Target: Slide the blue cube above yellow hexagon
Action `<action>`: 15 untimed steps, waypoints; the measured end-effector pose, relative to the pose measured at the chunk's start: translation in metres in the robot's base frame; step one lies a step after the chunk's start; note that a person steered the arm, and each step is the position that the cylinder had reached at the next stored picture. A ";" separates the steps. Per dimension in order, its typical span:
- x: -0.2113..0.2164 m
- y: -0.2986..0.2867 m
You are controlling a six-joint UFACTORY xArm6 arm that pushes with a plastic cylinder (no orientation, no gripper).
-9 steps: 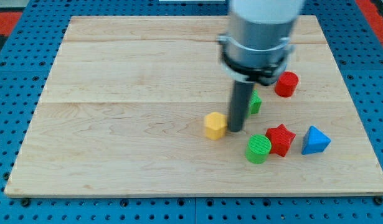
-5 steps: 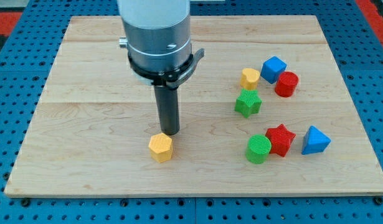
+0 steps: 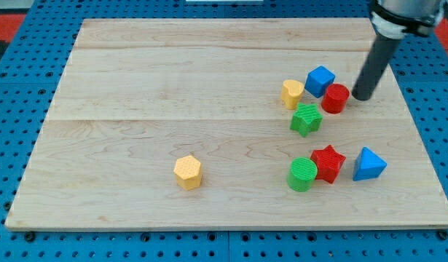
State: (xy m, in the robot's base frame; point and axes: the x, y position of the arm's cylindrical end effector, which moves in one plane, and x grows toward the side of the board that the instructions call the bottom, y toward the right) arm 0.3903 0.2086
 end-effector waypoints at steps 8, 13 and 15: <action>0.019 -0.251; 0.064 -0.236; 0.068 -0.237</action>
State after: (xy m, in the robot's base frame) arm 0.4586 -0.0281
